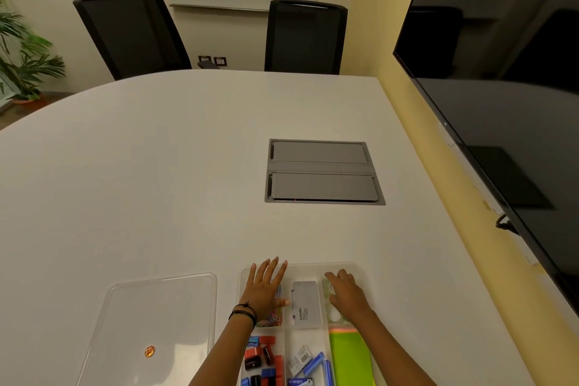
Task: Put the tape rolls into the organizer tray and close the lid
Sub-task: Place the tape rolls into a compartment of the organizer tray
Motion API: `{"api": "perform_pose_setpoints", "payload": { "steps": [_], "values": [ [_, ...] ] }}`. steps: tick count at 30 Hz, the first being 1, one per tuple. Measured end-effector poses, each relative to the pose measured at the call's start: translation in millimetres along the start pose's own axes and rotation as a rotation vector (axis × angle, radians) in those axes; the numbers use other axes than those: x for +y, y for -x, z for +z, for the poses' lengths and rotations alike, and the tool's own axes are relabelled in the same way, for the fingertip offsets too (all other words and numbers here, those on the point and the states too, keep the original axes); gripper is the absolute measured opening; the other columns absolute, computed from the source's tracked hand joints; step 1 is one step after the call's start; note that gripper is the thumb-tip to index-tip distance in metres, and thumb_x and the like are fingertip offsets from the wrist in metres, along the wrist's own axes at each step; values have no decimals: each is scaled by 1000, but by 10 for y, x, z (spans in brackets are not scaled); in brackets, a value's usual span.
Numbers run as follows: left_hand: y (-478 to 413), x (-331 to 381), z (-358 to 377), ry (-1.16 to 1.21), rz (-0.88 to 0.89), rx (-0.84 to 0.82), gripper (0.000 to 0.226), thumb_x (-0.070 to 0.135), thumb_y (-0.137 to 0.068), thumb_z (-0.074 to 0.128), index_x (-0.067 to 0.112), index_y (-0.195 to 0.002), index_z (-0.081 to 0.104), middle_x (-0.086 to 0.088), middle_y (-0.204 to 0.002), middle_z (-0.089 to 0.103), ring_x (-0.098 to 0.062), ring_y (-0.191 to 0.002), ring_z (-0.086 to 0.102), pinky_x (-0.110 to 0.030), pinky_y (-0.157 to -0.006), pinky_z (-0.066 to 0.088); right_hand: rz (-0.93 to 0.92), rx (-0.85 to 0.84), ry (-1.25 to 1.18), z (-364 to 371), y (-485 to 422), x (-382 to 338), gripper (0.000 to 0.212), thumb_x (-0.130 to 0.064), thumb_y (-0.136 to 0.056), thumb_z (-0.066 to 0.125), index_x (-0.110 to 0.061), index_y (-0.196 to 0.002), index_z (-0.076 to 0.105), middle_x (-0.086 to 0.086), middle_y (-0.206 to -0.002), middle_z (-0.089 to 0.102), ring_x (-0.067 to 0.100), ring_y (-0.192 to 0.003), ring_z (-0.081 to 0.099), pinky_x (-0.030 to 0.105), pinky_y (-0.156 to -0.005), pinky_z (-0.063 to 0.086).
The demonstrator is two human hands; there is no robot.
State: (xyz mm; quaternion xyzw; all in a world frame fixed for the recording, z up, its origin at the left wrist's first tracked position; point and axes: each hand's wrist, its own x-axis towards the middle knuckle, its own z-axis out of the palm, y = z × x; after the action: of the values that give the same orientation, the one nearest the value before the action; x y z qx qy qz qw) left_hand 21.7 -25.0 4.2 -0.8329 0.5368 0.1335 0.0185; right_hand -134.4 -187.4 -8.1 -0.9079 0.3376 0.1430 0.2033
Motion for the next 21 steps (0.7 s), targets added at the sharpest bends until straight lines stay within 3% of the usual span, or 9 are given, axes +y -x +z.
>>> {"api": "perform_pose_setpoints", "payload": {
  "steps": [2,3,4,5,6,8,12,21],
  "values": [
    [14,47,-77,-18,-46,36,112,83,-38,68,19,-124,35,1,-107,73,-16,-99,69,-37,-79,57,-3,14,26,20,-32,-24,48,-12,-92,49,-18,-138,36,12,-133,43,25,-123,41,32,-91,47],
    [18,36,-67,-46,-32,-5,109,82,-44,67,21,-128,32,-3,-115,70,-19,-106,67,-40,-85,55,-2,16,31,31,-44,-42,46,-12,-92,49,-18,-137,38,13,-132,44,26,-123,42,32,-90,47],
    [5,16,-48,-18,2,-37,103,77,-58,65,24,-136,25,-13,-133,57,-27,-122,55,-47,-98,46,-1,16,30,40,-54,-62,44,-11,-92,49,-17,-135,40,13,-131,44,26,-121,43,33,-90,48],
    [-17,6,-20,35,9,-31,95,68,-73,59,25,-144,13,-18,-150,33,-33,-138,33,-53,-111,27,0,13,28,50,-62,-82,41,-9,-92,48,-16,-132,43,14,-130,44,27,-120,44,34,-89,48],
    [-31,-6,12,72,17,-100,88,61,-83,52,24,-146,3,-15,-157,11,-34,-144,12,-54,-116,9,0,10,26,63,-68,-98,37,-7,-92,47,-14,-128,46,15,-129,44,28,-119,45,35,-88,49],
    [-46,-13,50,100,0,-147,83,56,-89,47,23,-146,-2,-11,-158,-3,-34,-145,-3,-53,-116,-4,7,10,13,90,-73,-116,30,-3,-91,44,-11,-119,50,17,-127,45,28,-115,48,35,-83,50],
    [-60,-6,61,96,-6,-132,83,56,-89,46,22,-147,-3,-10,-159,-4,-33,-145,-4,-53,-116,-5,45,53,-49,148,-60,-123,29,2,-88,45,-10,-113,53,15,-123,46,27,-111,48,35,-80,50],
    [-52,-3,36,93,-13,-143,81,57,-90,44,24,-147,-3,-10,-159,-7,-31,-146,-6,-52,-116,-6,164,133,-137,158,-34,-120,43,7,-87,47,-12,-125,50,13,-128,43,24,-114,47,30,-80,51]
  ]
}}
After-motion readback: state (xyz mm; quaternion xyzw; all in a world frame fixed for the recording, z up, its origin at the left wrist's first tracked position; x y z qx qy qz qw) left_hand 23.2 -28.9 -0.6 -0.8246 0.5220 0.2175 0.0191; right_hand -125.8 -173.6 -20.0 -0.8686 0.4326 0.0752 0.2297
